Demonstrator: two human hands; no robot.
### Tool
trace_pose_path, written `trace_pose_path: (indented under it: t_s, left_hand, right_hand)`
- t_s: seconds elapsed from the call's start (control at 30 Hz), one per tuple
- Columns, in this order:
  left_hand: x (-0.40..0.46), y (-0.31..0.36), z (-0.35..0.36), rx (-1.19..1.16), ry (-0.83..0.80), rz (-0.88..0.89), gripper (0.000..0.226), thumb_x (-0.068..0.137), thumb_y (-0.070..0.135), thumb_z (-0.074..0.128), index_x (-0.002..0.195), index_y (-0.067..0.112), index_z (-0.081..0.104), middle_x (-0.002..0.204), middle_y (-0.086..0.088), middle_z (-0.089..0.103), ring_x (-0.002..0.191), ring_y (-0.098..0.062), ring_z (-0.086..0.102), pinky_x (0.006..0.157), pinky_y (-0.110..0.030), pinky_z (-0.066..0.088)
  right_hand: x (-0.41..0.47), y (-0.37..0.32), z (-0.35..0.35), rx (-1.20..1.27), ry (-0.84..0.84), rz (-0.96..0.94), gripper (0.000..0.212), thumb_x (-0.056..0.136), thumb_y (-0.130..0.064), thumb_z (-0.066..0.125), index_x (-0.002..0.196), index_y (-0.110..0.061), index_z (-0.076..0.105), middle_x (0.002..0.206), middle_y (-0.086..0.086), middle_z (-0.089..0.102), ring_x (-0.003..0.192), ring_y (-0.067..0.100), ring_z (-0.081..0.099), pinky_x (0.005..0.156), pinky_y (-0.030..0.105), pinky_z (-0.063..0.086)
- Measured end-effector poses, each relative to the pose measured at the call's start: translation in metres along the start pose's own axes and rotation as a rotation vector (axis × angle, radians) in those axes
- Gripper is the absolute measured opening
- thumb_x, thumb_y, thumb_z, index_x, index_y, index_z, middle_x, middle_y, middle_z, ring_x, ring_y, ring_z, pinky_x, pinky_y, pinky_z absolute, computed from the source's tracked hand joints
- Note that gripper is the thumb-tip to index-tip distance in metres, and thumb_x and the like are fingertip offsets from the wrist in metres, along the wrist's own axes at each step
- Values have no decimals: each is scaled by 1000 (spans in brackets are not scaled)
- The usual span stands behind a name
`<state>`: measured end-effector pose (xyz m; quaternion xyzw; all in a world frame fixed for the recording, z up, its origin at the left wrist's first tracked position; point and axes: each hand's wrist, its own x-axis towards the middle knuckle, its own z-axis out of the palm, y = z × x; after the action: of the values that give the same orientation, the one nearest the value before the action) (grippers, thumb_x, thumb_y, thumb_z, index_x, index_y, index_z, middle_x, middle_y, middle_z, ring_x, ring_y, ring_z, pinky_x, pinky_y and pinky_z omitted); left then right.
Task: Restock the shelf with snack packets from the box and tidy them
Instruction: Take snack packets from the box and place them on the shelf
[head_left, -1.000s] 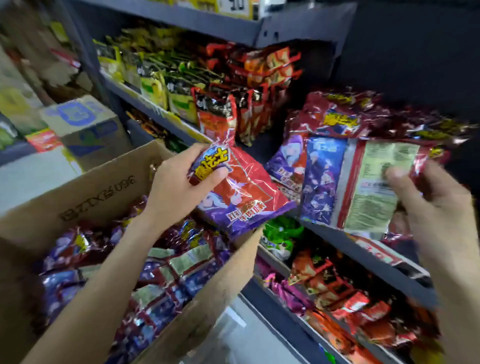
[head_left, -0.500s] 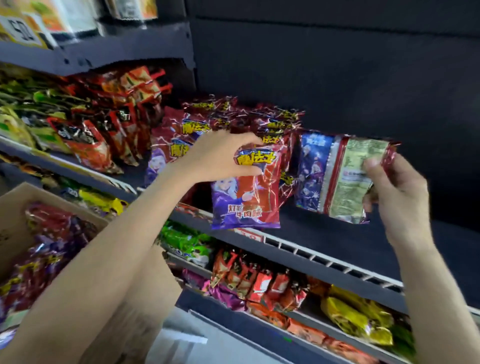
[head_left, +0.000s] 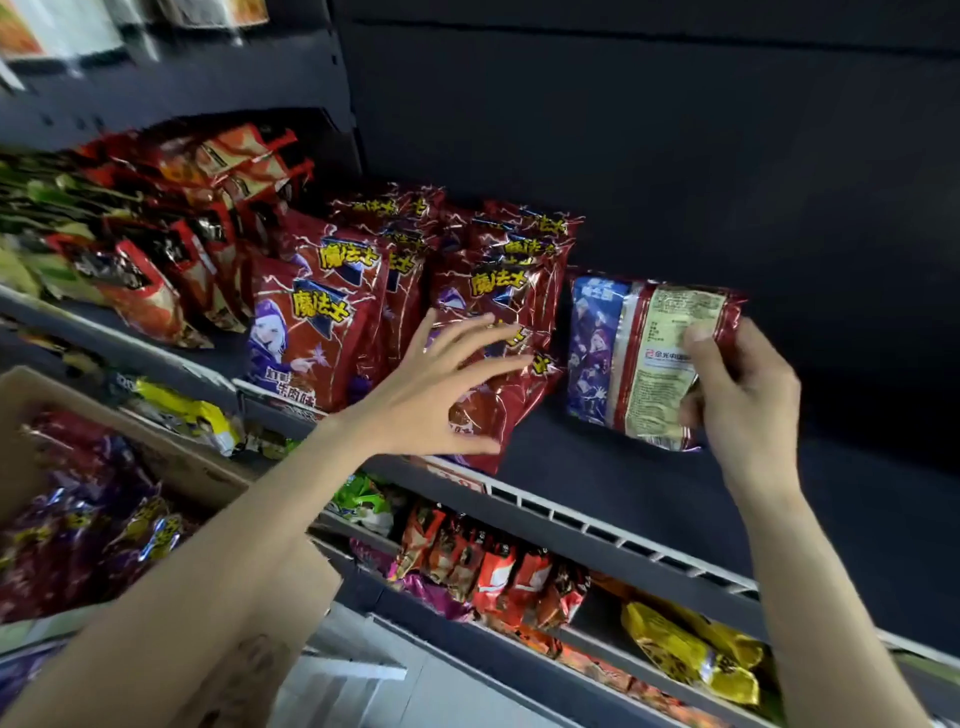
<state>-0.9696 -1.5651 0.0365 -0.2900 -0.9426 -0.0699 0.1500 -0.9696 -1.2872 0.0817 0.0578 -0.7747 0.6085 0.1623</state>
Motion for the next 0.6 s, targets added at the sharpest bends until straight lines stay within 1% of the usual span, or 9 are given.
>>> trace_pose_path:
  t_s: [0.07, 0.13, 0.2, 0.27, 0.3, 0.43, 0.5, 0.53, 0.6]
  left_hand:
    - [-11, -1, 11, 27, -27, -4, 90, 72, 72, 57, 147, 35, 24, 158, 6, 10, 146, -14, -1, 111, -64, -3]
    - [-10, -3, 18, 75, -17, -9, 91, 73, 74, 55, 147, 34, 22, 158, 6, 9, 146, -15, -1, 110, -66, -2]
    - [-1, -4, 22, 131, -6, -6, 91, 73, 75, 51, 148, 33, 20, 157, 5, 8, 146, -17, 0, 109, -64, -4]
    - [10, -6, 25, 160, 6, -5, 90, 73, 75, 48, 148, 32, 19, 157, 4, 9, 145, -18, 2, 109, -62, -6]
    - [16, -8, 26, 162, 16, -5, 90, 73, 74, 47, 147, 32, 20, 156, 4, 11, 145, -19, 4, 109, -62, -6]
    - [30, -9, 28, 142, 57, -17, 83, 71, 75, 46, 139, 30, 29, 151, 2, 22, 143, -21, 13, 110, -64, 1]
    - [26, -8, 26, 1, 69, -48, 75, 72, 71, 52, 135, 32, 35, 152, 5, 26, 143, -18, 15, 112, -62, -1]
    - [22, -5, 23, -129, 95, -79, 68, 75, 64, 57, 134, 34, 40, 150, 7, 31, 142, -15, 19, 113, -59, -1]
    - [14, 1, 12, -439, 165, -196, 44, 85, 38, 62, 126, 35, 49, 141, 9, 45, 135, -9, 34, 116, -51, 9]
  right_hand:
    - [-2, 0, -1, -44, 23, -59, 18, 98, -31, 51, 86, -19, 57, 66, -10, 60, 44, 9, 54, 43, 24, 43]
    - [-6, 2, -1, -98, 32, -158, 15, 98, -27, 50, 90, -16, 56, 73, -10, 65, 57, 6, 64, 53, 19, 48]
    - [-9, 6, -2, -157, 21, -287, 11, 98, -17, 50, 100, -16, 60, 94, -2, 69, 81, 1, 67, 71, 17, 51]
    - [-11, 13, -2, -227, -13, -448, 23, 94, -8, 49, 112, -11, 63, 118, -3, 62, 109, 6, 60, 90, 25, 50]
    - [-12, 17, -2, -263, -32, -524, 26, 92, -7, 50, 114, -8, 63, 122, -4, 58, 117, 8, 55, 95, 27, 48]
    - [-15, 33, -2, -357, -118, -694, 33, 82, 4, 58, 113, -2, 64, 126, 3, 55, 121, 13, 50, 101, 12, 37]
    - [-16, 38, -3, -388, -178, -766, 34, 81, 5, 56, 113, -3, 65, 128, 3, 53, 122, 17, 51, 102, 16, 39]
    - [-17, 41, -3, -399, -206, -795, 33, 83, 3, 54, 113, -4, 66, 129, 2, 52, 122, 18, 52, 101, 20, 42]
    - [-17, 43, -1, -391, -246, -830, 32, 85, 3, 56, 115, -6, 65, 130, 2, 52, 123, 18, 51, 102, 24, 44]
